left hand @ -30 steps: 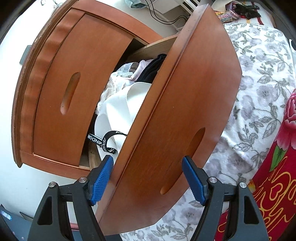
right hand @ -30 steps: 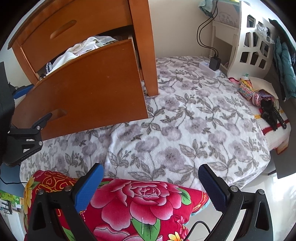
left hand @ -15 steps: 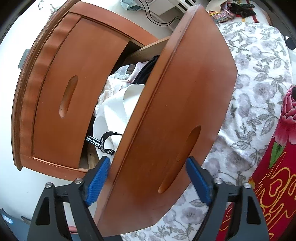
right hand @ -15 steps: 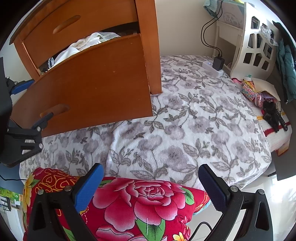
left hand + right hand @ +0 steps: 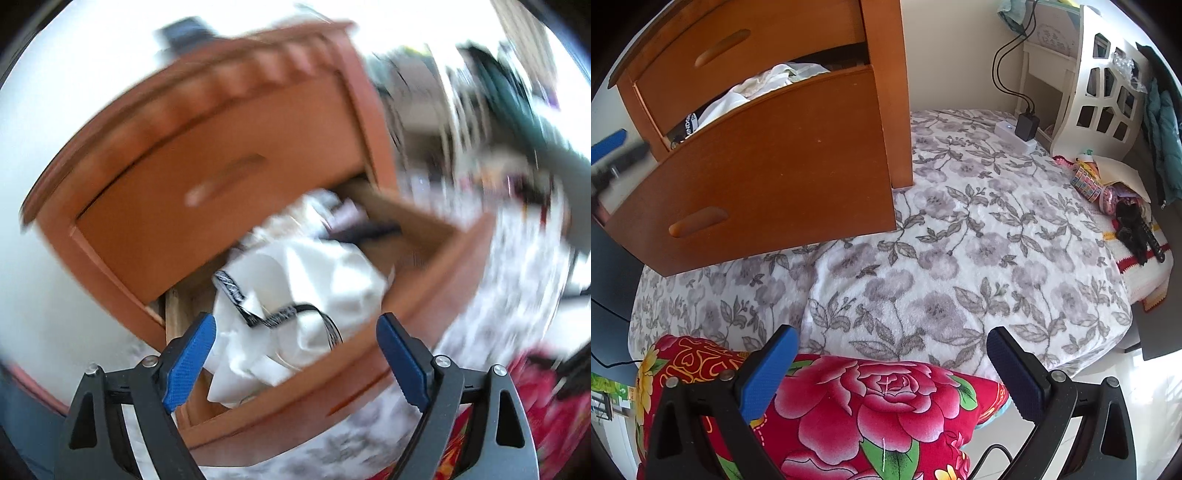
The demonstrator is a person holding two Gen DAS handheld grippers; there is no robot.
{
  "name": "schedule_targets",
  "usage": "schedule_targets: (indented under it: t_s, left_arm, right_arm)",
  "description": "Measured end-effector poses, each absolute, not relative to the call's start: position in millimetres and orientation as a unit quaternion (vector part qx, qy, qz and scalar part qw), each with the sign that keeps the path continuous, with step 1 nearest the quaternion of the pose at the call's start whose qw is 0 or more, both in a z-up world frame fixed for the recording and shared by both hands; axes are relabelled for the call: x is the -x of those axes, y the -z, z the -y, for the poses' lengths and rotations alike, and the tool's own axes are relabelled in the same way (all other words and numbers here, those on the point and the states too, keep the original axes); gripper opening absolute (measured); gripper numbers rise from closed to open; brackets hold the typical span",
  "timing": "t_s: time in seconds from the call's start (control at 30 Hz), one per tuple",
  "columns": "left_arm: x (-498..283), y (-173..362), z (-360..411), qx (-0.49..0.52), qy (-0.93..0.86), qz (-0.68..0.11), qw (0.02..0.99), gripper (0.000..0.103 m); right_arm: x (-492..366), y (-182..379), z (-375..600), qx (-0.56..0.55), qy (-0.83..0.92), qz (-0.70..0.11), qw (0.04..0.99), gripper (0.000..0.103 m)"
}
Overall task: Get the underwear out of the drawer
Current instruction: 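Pull the lower drawer outward with the left gripper, then reach the right gripper into the drawer and grasp the white cloth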
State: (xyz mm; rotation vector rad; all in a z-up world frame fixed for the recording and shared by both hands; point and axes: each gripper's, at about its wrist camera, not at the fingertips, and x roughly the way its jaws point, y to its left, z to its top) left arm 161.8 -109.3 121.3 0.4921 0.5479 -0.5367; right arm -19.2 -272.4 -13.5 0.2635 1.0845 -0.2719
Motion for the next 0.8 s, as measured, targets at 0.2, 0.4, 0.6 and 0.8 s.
schedule_targets:
  t_s: [0.2, 0.4, 0.6, 0.8]
  left_arm:
    - [-167, -147, 47, -0.058, 0.227, -0.252, 0.939, 0.103]
    - [-173, -140, 12, 0.012, 0.180, -0.263, 0.948, 0.103]
    - [-178, -123, 3, 0.040, 0.169, -0.276, 0.945, 0.103]
    - [-186, -108, -3, 0.057, 0.169, -0.290, 0.940, 0.103]
  right_arm:
    - [16, 11, 273, -0.120, 0.133, -0.510, 0.842, 0.103]
    - [10, 1, 266, -0.106, 0.124, -0.495, 0.854, 0.103]
    - [1, -39, 256, -0.087, 0.103, -0.422, 0.897, 0.103]
    - [-16, -60, 247, -0.089, 0.089, -0.389, 0.913, 0.103]
